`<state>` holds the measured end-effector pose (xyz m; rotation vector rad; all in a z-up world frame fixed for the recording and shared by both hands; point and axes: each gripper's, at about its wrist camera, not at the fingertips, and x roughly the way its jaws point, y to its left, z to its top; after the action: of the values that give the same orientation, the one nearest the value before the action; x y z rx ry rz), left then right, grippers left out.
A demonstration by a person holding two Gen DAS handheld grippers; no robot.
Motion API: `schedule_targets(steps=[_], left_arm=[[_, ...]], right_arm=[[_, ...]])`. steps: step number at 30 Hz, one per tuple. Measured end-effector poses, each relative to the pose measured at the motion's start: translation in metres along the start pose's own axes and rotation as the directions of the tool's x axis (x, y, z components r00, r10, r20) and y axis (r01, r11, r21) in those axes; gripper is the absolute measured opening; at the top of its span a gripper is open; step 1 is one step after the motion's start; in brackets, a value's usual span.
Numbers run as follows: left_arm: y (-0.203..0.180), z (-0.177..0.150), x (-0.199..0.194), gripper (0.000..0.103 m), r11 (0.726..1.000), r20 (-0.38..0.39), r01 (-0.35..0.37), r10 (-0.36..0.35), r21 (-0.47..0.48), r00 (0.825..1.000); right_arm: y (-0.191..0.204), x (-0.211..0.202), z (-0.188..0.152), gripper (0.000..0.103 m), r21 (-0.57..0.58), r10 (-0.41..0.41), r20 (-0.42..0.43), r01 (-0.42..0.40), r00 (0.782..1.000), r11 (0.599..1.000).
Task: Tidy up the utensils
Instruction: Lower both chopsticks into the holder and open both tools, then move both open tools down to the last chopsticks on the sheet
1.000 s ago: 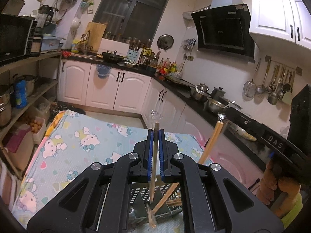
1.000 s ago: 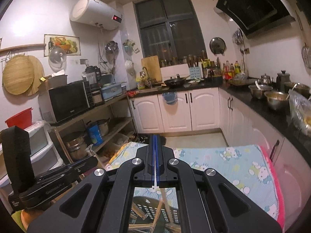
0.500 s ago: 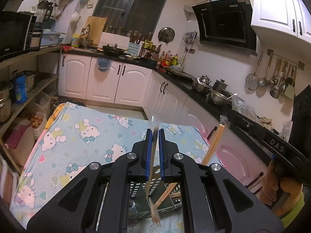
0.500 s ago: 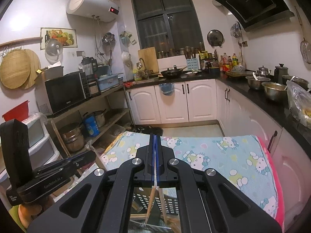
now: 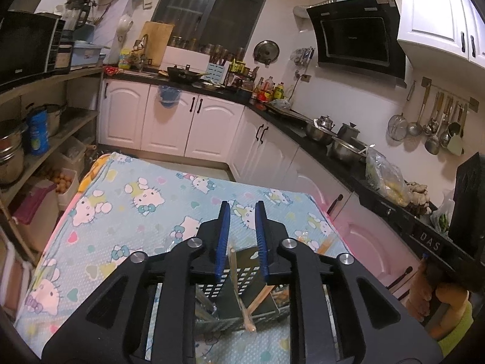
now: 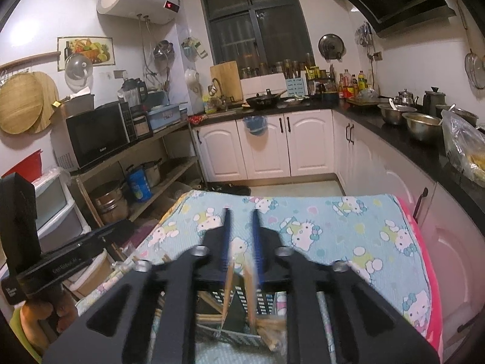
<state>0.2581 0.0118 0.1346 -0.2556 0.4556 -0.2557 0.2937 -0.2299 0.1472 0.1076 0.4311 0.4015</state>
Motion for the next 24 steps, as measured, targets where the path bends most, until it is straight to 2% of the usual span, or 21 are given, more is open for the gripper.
schedule_targets(steps=[7, 9, 12, 16, 19, 21, 24], left_arm=[[0.0, -0.004, -0.01, 0.02, 1.0, -0.004, -0.008, 0.008, -0.002, 1.0], [0.0, -0.005, -0.015, 0.027, 1.0, -0.001, -0.011, 0.011, 0.001, 1.0], [-0.001, -0.007, -0.019, 0.032, 1.0, 0.0, -0.011, 0.011, 0.0, 1.0], [-0.002, -0.011, -0.026, 0.034, 1.0, -0.009, -0.01, 0.01, 0.002, 1.0], [-0.006, -0.015, -0.03, 0.037, 1.0, -0.021, -0.004, 0.005, 0.01, 1.0], [-0.008, -0.018, -0.034, 0.044, 1.0, -0.027, 0.0, 0.001, 0.016, 1.0], [-0.011, -0.025, -0.039, 0.044, 1.0, -0.04, 0.003, -0.002, 0.024, 0.999]], right_arm=[[-0.001, -0.007, -0.007, 0.02, 0.002, -0.009, -0.01, 0.009, 1.0, 1.0], [-0.002, -0.01, -0.01, 0.021, 0.004, -0.014, -0.011, 0.014, 1.0, 1.0], [-0.003, -0.014, -0.012, 0.024, 0.009, -0.019, -0.013, 0.019, 1.0, 1.0], [-0.003, -0.022, -0.017, 0.032, 0.003, -0.018, -0.019, 0.018, 1.0, 1.0], [-0.002, -0.028, -0.024, 0.034, -0.016, -0.026, -0.023, 0.025, 0.999, 1.0], [-0.001, -0.031, -0.03, 0.036, -0.026, -0.029, -0.029, 0.029, 0.999, 0.999], [0.0, -0.036, -0.039, 0.038, -0.039, -0.037, -0.042, 0.035, 0.998, 0.999]])
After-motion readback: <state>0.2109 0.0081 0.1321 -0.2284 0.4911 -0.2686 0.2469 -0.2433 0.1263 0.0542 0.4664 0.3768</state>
